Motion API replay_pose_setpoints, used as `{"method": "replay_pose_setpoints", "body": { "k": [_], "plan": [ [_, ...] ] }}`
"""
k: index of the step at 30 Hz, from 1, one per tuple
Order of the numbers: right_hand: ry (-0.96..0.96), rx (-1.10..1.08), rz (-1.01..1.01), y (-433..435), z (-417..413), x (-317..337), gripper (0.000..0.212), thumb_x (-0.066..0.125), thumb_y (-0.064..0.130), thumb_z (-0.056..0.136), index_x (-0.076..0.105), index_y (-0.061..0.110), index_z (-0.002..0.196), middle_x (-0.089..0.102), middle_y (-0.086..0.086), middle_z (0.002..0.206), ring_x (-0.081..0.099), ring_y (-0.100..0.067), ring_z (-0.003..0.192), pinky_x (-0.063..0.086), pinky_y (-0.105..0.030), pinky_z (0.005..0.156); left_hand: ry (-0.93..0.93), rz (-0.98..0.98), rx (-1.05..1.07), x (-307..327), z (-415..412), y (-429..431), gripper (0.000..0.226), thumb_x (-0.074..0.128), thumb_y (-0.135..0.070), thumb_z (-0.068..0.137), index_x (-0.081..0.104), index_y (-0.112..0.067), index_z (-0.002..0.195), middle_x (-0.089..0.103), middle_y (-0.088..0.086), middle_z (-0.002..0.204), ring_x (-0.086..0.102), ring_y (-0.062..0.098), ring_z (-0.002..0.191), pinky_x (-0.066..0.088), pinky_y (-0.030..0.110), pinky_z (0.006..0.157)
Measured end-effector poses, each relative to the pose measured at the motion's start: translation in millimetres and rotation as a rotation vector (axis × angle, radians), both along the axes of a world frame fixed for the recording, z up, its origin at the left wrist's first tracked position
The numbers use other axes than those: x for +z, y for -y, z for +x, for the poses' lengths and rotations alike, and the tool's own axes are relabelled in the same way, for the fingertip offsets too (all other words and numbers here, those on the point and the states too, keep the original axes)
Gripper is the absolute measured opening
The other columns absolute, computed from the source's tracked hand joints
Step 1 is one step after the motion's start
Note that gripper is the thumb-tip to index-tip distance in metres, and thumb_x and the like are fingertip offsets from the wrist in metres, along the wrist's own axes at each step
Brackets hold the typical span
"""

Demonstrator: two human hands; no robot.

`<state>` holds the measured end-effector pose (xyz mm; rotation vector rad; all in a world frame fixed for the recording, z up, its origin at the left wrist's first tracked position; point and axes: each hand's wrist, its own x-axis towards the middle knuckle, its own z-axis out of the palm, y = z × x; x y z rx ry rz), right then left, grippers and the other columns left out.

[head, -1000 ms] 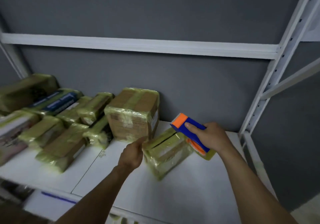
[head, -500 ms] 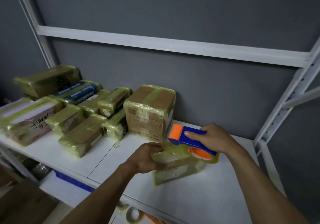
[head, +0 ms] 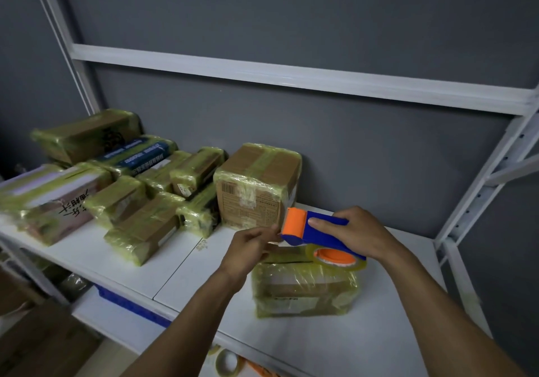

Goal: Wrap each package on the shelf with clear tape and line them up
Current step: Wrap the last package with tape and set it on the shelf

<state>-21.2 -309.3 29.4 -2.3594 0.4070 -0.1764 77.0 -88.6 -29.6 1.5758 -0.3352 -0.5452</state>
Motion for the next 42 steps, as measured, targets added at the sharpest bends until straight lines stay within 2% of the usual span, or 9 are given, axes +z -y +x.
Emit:
{"method": "replay_pose_setpoints", "body": {
  "k": [3, 7, 11, 15, 20, 28, 33, 37, 42],
  "plan": [
    [0.026, 0.019, 0.002, -0.1, -0.9, -2.2, 0.060, 0.062, 0.081, 0.071, 0.069, 0.022, 0.082, 0.073, 0.014, 0.071, 0.071, -0.004, 0.066, 0.046, -0.018, 0.058, 0.105, -0.039, 0.107, 3.7, 2.6, -1.4, 0.019, 0.068, -0.029, 0.096, 0.081, -0.020, 0.088, 0.078, -0.003, 0.090, 0.072, 0.010, 0.088, 0.053, 0.027, 0.082],
    [0.044, 0.047, 0.014, -1.5, 0.2, -5.2, 0.056, 0.063, 0.078, 0.072, 0.069, 0.024, 0.085, 0.074, 0.016, 0.076, 0.072, -0.002, 0.071, 0.048, -0.016, 0.058, -0.032, -0.103, 0.025, 12.7, 0.7, -1.7, 0.025, 0.063, -0.036, 0.099, 0.079, -0.017, 0.100, 0.077, 0.005, 0.096, 0.072, 0.014, 0.087, 0.053, 0.017, 0.066],
    [0.076, 0.079, 0.032, -3.1, 3.4, -7.4, 0.060, 0.064, 0.083, 0.071, 0.070, 0.024, 0.084, 0.074, 0.015, 0.077, 0.073, -0.003, 0.073, 0.049, -0.017, 0.058, -0.133, -0.101, -0.041, 16.3, 2.4, -6.8, 0.026, 0.064, -0.030, 0.099, 0.076, -0.008, 0.108, 0.073, 0.012, 0.107, 0.065, 0.014, 0.087, 0.055, 0.021, 0.073],
    [0.081, 0.089, 0.046, -5.8, 8.2, -8.5, 0.074, 0.059, 0.093, 0.060, 0.070, 0.023, 0.083, 0.074, 0.014, 0.076, 0.073, -0.004, 0.071, 0.049, -0.019, 0.058, -0.195, -0.125, -0.044, 14.6, 3.8, -13.8, 0.014, 0.068, -0.028, 0.097, 0.078, -0.018, 0.094, 0.074, 0.005, 0.107, 0.069, 0.014, 0.100, 0.059, 0.029, 0.078],
    [0.072, 0.112, 0.033, -11.5, 17.2, -7.4, 0.089, 0.053, 0.105, 0.049, 0.071, 0.023, 0.081, 0.074, 0.012, 0.075, 0.073, -0.005, 0.071, 0.056, -0.024, 0.062, -0.127, -0.035, 0.028, 13.9, 11.3, -18.1, 0.012, 0.069, -0.017, 0.094, 0.078, -0.018, 0.087, 0.078, 0.006, 0.094, 0.074, 0.014, 0.087, 0.057, 0.025, 0.065],
    [-0.054, 0.113, -0.083, -14.5, 34.8, -2.4, 0.101, 0.060, 0.104, 0.042, 0.074, 0.014, 0.084, 0.074, -0.001, 0.073, 0.073, -0.016, 0.066, 0.054, -0.034, 0.060, -0.097, 0.022, 0.180, 8.1, 34.7, -55.9, 0.010, 0.075, -0.020, 0.090, 0.078, -0.012, 0.093, 0.078, 0.001, 0.083, 0.064, 0.011, 0.072, 0.055, 0.022, 0.059],
    [-0.183, 0.097, -0.193, -10.2, 34.1, 3.6, 0.086, 0.054, 0.104, 0.048, 0.071, 0.023, 0.071, 0.070, 0.011, 0.061, 0.068, -0.002, 0.056, 0.047, -0.027, 0.055, -0.150, 0.066, 0.336, -26.4, 36.4, -80.7, 0.010, 0.073, -0.022, 0.091, 0.077, -0.013, 0.090, 0.076, 0.000, 0.082, 0.060, 0.017, 0.075, 0.053, 0.027, 0.060],
    [-0.200, 0.104, -0.280, -24.3, 43.5, -1.2, 0.088, 0.055, 0.103, 0.049, 0.070, 0.019, 0.069, 0.068, 0.006, 0.059, 0.067, -0.007, 0.054, 0.047, -0.029, 0.054, -0.203, 0.064, 0.417, -48.8, 30.8, -82.8, 0.018, 0.073, -0.031, 0.090, 0.075, -0.013, 0.088, 0.074, 0.003, 0.088, 0.050, 0.019, 0.070, 0.044, 0.031, 0.060],
    [-0.262, 0.105, -0.414, -35.3, 55.7, -2.3, 0.093, 0.058, 0.100, 0.048, 0.067, 0.010, 0.068, 0.065, -0.006, 0.060, 0.066, -0.020, 0.056, 0.040, -0.031, 0.053, -0.222, 0.063, 0.460, -77.2, 18.9, -82.5, 0.027, 0.080, -0.042, 0.083, 0.076, -0.016, 0.077, 0.073, -0.007, 0.073, 0.051, 0.017, 0.065, 0.038, 0.028, 0.056]
  ]
}}
